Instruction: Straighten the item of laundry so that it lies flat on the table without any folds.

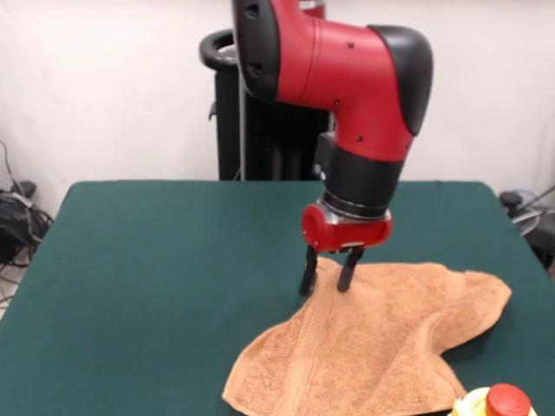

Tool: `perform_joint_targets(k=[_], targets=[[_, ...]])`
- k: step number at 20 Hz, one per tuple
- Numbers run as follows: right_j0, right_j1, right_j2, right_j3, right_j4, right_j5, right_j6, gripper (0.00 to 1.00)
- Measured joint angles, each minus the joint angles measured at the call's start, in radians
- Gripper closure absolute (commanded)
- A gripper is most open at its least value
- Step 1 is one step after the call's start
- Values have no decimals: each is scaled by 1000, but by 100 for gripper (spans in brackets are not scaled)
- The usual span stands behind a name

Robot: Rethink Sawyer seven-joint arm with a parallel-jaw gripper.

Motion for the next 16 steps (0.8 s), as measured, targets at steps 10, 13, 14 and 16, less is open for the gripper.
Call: perform_joint_targets(k=[10, 13, 14, 16], targets=[[28, 45, -19, -2, 39, -2, 0, 0], [56, 62, -41, -13, 49, -3, 0, 0], [63, 66, -47, -15, 51, -3, 0, 0], [94, 81, -70, -26, 61, -2, 0, 0]])
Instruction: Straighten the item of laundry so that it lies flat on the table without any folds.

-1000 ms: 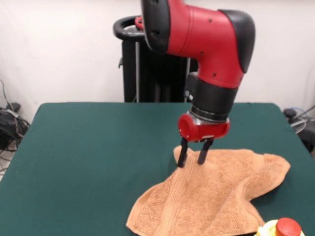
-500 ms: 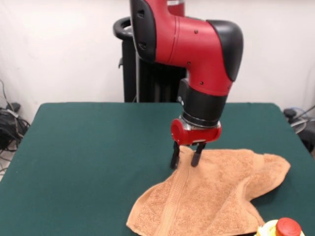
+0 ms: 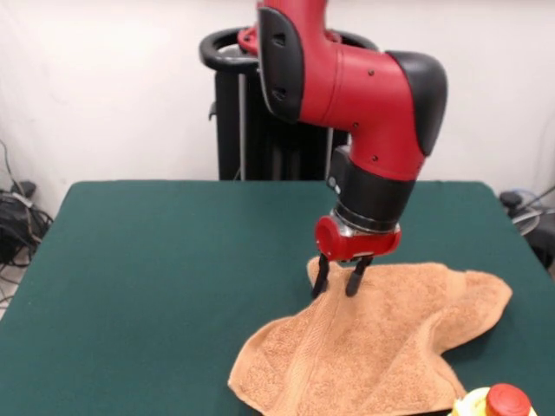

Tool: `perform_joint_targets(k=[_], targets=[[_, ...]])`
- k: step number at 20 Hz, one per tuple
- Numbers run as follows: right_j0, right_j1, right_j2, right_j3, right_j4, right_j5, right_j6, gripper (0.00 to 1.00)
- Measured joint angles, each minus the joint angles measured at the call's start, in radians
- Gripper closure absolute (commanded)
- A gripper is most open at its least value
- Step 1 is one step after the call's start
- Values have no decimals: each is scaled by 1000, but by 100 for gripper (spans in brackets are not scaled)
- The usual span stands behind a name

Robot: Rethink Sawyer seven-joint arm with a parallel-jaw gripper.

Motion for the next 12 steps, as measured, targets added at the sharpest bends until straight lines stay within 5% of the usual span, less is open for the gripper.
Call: perform_joint_targets(k=[12], targets=[[57, 56, -59, -39, 61, 0, 0, 0]])
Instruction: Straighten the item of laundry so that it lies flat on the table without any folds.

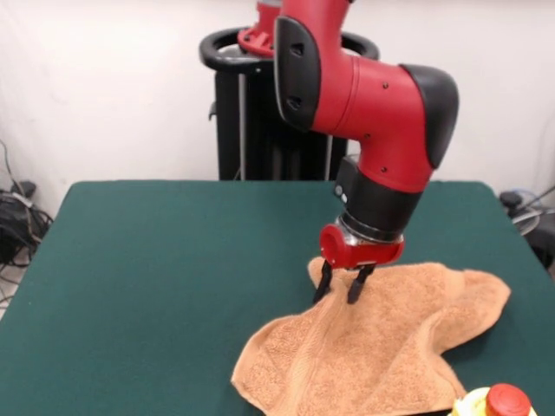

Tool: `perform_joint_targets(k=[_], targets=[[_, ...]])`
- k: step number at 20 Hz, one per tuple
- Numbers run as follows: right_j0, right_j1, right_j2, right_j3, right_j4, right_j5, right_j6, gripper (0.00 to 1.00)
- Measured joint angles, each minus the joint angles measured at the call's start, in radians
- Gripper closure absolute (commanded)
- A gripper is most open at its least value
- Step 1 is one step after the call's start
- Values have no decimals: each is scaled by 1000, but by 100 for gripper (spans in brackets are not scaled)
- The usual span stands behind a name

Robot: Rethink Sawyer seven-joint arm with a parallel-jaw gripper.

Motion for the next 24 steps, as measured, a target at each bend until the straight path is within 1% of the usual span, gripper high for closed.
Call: perform_joint_targets(k=[7, 24], targets=[[-11, 7, -3, 0, 22, 0, 0, 0], [-38, 8, -3, 5, 22, -16, 0, 0]])
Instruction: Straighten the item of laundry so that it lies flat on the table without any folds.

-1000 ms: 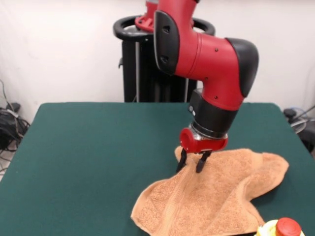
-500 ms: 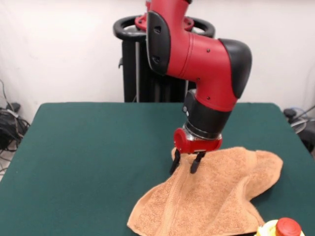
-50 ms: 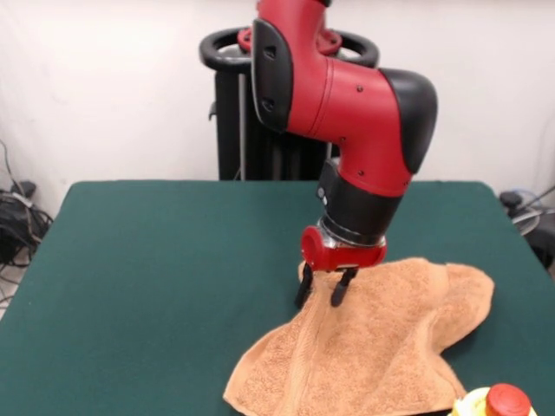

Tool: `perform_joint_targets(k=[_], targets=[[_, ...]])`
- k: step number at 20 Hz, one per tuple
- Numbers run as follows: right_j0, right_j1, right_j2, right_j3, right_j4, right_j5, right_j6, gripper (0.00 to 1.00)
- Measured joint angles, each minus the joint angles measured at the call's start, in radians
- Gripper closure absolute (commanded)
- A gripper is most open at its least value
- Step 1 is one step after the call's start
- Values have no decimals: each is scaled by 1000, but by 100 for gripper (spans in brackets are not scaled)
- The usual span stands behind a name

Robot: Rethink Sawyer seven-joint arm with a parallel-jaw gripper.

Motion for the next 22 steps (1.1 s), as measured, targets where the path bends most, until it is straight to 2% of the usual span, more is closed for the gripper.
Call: perform_joint_targets(k=[1, 2, 22], targets=[[0, 0, 0, 0, 0, -1, 0, 0], [0, 0, 0, 0, 0, -2, 0, 100], [1, 6, -5, -1, 0, -17, 0, 100]])
